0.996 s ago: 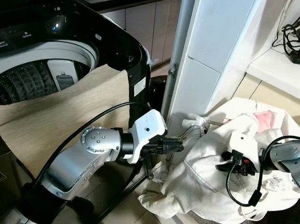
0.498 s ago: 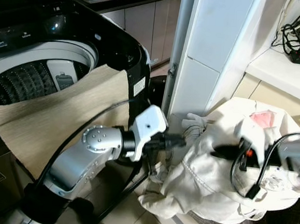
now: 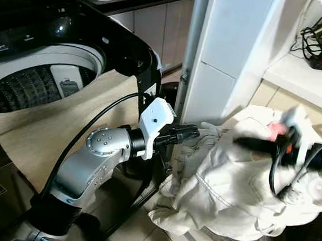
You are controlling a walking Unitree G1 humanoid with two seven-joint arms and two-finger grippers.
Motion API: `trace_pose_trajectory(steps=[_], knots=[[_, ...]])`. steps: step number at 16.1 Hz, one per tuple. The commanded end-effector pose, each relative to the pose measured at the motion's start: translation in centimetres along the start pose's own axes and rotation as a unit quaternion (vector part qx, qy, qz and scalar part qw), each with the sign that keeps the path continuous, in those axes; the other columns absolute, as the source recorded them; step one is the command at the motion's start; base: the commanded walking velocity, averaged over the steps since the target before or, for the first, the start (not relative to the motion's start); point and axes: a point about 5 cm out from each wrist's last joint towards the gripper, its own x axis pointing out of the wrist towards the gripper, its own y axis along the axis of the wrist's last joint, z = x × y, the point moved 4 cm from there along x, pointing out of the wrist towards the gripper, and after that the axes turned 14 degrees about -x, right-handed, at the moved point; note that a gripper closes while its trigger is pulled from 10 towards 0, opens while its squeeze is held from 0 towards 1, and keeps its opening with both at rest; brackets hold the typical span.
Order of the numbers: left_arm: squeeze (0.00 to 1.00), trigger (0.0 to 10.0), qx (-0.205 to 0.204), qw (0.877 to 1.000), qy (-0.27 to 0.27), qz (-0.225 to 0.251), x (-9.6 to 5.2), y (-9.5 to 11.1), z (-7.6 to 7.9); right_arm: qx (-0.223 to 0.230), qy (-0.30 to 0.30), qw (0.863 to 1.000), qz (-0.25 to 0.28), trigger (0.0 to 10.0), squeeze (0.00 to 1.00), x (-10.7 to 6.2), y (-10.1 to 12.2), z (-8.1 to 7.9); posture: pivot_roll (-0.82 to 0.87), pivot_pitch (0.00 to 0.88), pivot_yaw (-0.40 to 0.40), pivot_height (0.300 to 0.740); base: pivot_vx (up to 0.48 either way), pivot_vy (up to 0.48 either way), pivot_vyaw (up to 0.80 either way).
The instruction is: Clothes washing
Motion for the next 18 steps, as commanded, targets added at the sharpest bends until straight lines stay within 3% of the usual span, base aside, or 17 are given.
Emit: trace_pose_trajectory(steps=[1, 2, 3, 4, 5, 6, 9, 10, 12, 13, 14, 15, 18], knots=[[0.0, 10.0, 0.01, 1.0, 0.004, 0.013, 0.2, 0.7, -0.2, -0.003, -0.035, 0.998, 0.048, 0.0, 0.0, -0.5, 2.6, 1.2, -0.14, 0.011, 0.012, 0.74, 0.0, 0.0, 0.0], [0.0, 10.0, 0.01, 1.0, 0.004, 0.015, 0.3, 0.8, -0.2, -0.011, -0.052, 0.997, 0.059, 0.0, 0.0, -0.6, 3.3, 1.8, -0.13, 0.006, 0.011, 0.74, 0.0, 0.0, 0.0], [0.0, 10.0, 0.009, 1.0, 0.003, 0.015, 0.3, 0.8, -0.1, -0.037, -0.068, 0.997, 0.028, 0.0, 0.0, -0.7, 3.0, 2.2, -0.13, 0.006, 0.011, 0.74, 0.0, 0.0, 0.0], [0.0, 10.0, 0.009, 1.0, 0.001, 0.014, 0.3, 0.7, -0.1, -0.061, -0.08, 0.995, -0.014, 4.7, 0.0, -0.7, 2.1, 2.5, -0.13, 0.006, 0.011, 0.74, 0.0, 0.0, 0.0], [0.0, 10.0, 0.008, 1.0, -0.003, 0.006, 0.3, 0.3, 0.1, -0.099, -0.098, 0.985, -0.103, 10.0, 0.58, -1.0, 0.2, 3.1, -0.14, 0.003, 0.008, 0.74, 0.0, 0.0, 0.0], [0.0, 10.0, 0.007, 1.0, -0.011, -0.01, 0.1, -0.4, 0.3, -0.128, -0.101, 0.968, -0.188, 10.0, 1.0, -1.4, -1.6, 3.3, -0.14, 0.003, 0.008, 0.74, 0.0, 0.0, 0.0], [0.0, 10.0, 0.003, 0.999, -0.019, -0.03, -0.1, -1.1, 0.6, -0.156, -0.076, 0.96, -0.221, 10.0, 1.0, -1.7, -1.8, 2.9, -0.13, 0.006, 0.004, 0.74, 0.0, 0.0, 0.0], [0.0, 10.0, 0.0, 0.999, -0.028, -0.043, -0.2, -1.6, 0.9, -0.172, -0.031, 0.952, -0.253, 10.0, 1.0, -2.5, -2.3, 2.2, -0.13, 0.012, 0.004, 0.74, 0.0, 0.0, 0.0], [0.0, 10.0, -0.002, 0.998, -0.033, -0.051, -0.3, -1.8, 1.0, -0.165, -0.007, 0.949, -0.267, 10.0, 1.0, -3.0, -2.6, 1.9, -0.13, 0.014, 0.006, 0.74, 0.0, 0.0, 0.0], [0.0, 10.0, -0.002, 0.998, -0.038, -0.06, -0.3, -2.0, 1.1, -0.17, 0.016, 0.936, -0.307, 10.0, 1.0, -3.9, -3.6, 1.9, -0.14, 0.024, 0.008, 0.74, 0.0, 0.0, 0.0], [0.0, 10.0, -0.003, 0.997, -0.04, -0.063, -0.3, -2.0, 1.1, -0.18, 0.019, 0.922, -0.341, 10.0, 1.0, -4.7, -4.3, 2.5, -0.14, 0.026, 0.007, 0.74, 0.0, 0.0, 0.0], [0.0, 10.0, -0.004, 0.997, -0.04, -0.064, -0.4, -2.1, 1.2, -0.186, 0.01, 0.917, -0.353, 10.0, 1.0, -5.0, -4.5, 3.1, -0.13, 0.03, 0.006, 0.74, 0.0, 0.0, 0.0], [0.0, 10.0, -0.01, 0.997, -0.039, -0.07, -0.7, -2.3, 1.3, -0.189, 0.014, 0.91, -0.37, 10.0, 1.0, -5.2, -4.9, 3.8, -0.13, 0.049, 0.008, 0.74, 0.0, 0.0, 0.0]])
